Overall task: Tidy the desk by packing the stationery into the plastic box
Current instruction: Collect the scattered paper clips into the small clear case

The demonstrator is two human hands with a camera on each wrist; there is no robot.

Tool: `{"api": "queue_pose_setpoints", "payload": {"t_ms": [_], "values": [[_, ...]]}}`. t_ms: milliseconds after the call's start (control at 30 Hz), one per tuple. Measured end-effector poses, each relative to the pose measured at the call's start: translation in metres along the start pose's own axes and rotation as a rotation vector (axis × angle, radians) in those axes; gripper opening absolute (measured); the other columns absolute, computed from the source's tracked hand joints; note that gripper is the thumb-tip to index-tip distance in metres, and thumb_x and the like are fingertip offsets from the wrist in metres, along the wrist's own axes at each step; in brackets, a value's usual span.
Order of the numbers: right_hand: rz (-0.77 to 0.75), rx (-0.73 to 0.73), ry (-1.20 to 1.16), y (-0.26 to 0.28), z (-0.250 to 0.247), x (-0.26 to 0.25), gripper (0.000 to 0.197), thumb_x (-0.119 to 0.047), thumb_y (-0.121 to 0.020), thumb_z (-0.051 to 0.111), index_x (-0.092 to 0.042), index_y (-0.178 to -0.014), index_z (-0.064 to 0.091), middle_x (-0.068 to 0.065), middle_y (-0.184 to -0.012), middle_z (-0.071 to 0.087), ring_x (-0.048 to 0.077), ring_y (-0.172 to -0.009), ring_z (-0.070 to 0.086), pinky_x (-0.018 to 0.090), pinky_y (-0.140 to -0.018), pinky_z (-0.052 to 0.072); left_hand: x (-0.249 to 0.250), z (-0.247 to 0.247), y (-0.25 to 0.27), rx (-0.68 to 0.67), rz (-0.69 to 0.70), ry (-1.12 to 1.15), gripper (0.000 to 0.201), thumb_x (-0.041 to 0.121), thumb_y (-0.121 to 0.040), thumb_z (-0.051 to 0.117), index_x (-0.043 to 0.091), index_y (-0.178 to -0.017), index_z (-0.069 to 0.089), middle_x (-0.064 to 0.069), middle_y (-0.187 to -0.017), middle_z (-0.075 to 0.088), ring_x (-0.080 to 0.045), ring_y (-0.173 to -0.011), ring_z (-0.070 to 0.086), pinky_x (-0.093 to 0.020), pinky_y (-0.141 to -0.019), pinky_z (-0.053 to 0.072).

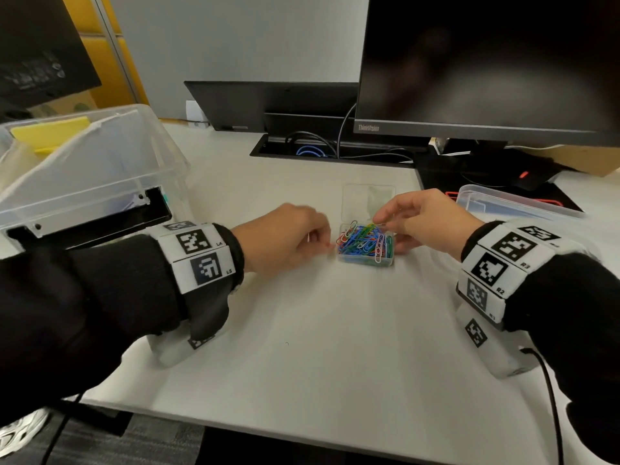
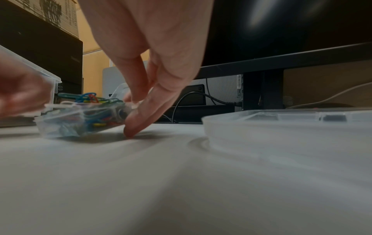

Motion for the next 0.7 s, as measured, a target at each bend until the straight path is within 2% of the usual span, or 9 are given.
{"api": "queue_pose_setpoints", "payload": {"t_ms": [100, 200, 300, 367, 467, 533, 600, 633, 700], "values": [[-0.002, -0.015, -0.015, 0.001, 0.001, -0.001, 0.025, -0.001, -0.088, 0.056, -0.021, -0.076, 0.064, 0.003, -0.084, 0.066, 0.018, -0.073, 0.064, 0.022, -0.066, 0.056, 0.009, -0.008, -0.019, 0.178, 0.016, 0.024, 0.015, 0.021, -0.089, 0.058, 0.01, -0.095, 0.065, 0.003, -0.087, 0.054, -0.009, -0.073, 0.045, -0.011, -0.059, 0.03], [-0.01, -0.021, -0.027, 0.001, 0.0, 0.001, 0.028, 0.002, -0.088, 0.055, -0.02, -0.075, 0.064, 0.004, -0.082, 0.067, 0.018, -0.07, 0.063, 0.021, -0.064, 0.055, 0.018, -0.007, -0.037, 0.233, 0.011, 0.029, 0.018, 0.022, -0.089, 0.057, 0.011, -0.1, 0.067, -0.002, -0.097, 0.062, -0.008, -0.08, 0.046, -0.013, -0.067, 0.03], [-0.009, -0.031, -0.025, 0.001, 0.0, 0.001, 0.031, 0.004, -0.087, 0.054, -0.021, -0.074, 0.064, 0.003, -0.081, 0.067, 0.016, -0.066, 0.063, 0.019, -0.062, 0.056, 0.022, -0.004, -0.044, 0.197, 0.012, 0.028, 0.021, 0.02, -0.092, 0.053, 0.012, -0.106, 0.067, -0.004, -0.106, 0.065, -0.006, -0.084, 0.046, -0.012, -0.073, 0.031], [-0.016, -0.036, -0.016, 0.001, 0.001, 0.002, 0.028, 0.002, -0.087, 0.054, -0.021, -0.074, 0.064, 0.003, -0.08, 0.067, 0.014, -0.065, 0.062, 0.019, -0.063, 0.056, 0.019, -0.004, -0.042, 0.187, -0.025, 0.019, 0.023, 0.021, -0.093, 0.052, 0.013, -0.108, 0.067, -0.005, -0.109, 0.065, -0.01, -0.087, 0.052, -0.013, -0.075, 0.033], [-0.037, -0.036, 0.0, 0.0, 0.003, 0.003, 0.021, -0.003, -0.086, 0.057, -0.021, -0.077, 0.064, 0.009, -0.087, 0.069, 0.017, -0.069, 0.065, 0.029, -0.075, 0.057, 0.013, -0.003, -0.035, 0.156, -0.096, -0.005, 0.025, 0.024, -0.093, 0.049, 0.014, -0.109, 0.066, -0.006, -0.109, 0.065, -0.016, -0.09, 0.057, -0.019, -0.076, 0.038], [-0.05, -0.064, 0.004, 0.0, 0.004, 0.003, 0.017, -0.006, -0.083, 0.06, -0.021, -0.081, 0.065, 0.016, -0.093, 0.071, 0.023, -0.078, 0.067, 0.037, -0.085, 0.056, 0.01, -0.002, -0.031, 0.09, -0.135, -0.013, 0.027, 0.024, -0.094, 0.047, 0.015, -0.113, 0.064, -0.006, -0.112, 0.063, -0.013, -0.088, 0.052, -0.019, -0.077, 0.037], [-0.053, -0.119, -0.013, 0.002, 0.006, 0.001, 0.014, -0.008, -0.08, 0.065, -0.02, -0.088, 0.064, 0.019, -0.099, 0.07, 0.023, -0.081, 0.063, 0.04, -0.09, 0.053, 0.008, -0.002, -0.028, 0.048, -0.151, -0.01, 0.03, 0.02, -0.096, 0.042, 0.016, -0.119, 0.061, -0.007, -0.117, 0.06, -0.015, -0.092, 0.051, -0.019, -0.08, 0.035], [-0.058, -0.142, -0.008, 0.002, 0.007, 0.001, 0.017, -0.012, -0.077, 0.069, -0.019, -0.092, 0.063, 0.018, -0.1, 0.07, 0.023, -0.082, 0.062, 0.04, -0.091, 0.051, 0.007, -0.002, -0.028, 0.04, -0.142, -0.003, 0.032, 0.017, -0.096, 0.04, 0.017, -0.121, 0.06, -0.006, -0.12, 0.06, -0.016, -0.098, 0.052, -0.019, -0.082, 0.034], [-0.074, -0.162, 0.039, 0.002, 0.009, 0.001, 0.039, -0.023, -0.066, 0.08, -0.017, -0.1, 0.062, 0.011, -0.1, 0.07, 0.024, -0.089, 0.065, 0.039, -0.094, 0.05, 0.01, -0.002, -0.027, 0.029, -0.108, 0.019, 0.035, 0.011, -0.096, 0.038, 0.017, -0.123, 0.059, -0.005, -0.122, 0.059, -0.017, -0.107, 0.053, -0.019, -0.087, 0.036]]}}
Point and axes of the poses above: each hand's wrist, its own y-axis away from the middle knuckle, its own z-axis out of the palm, x = y × z, the point moved 3 cm from there along -y, towards the middle knuckle
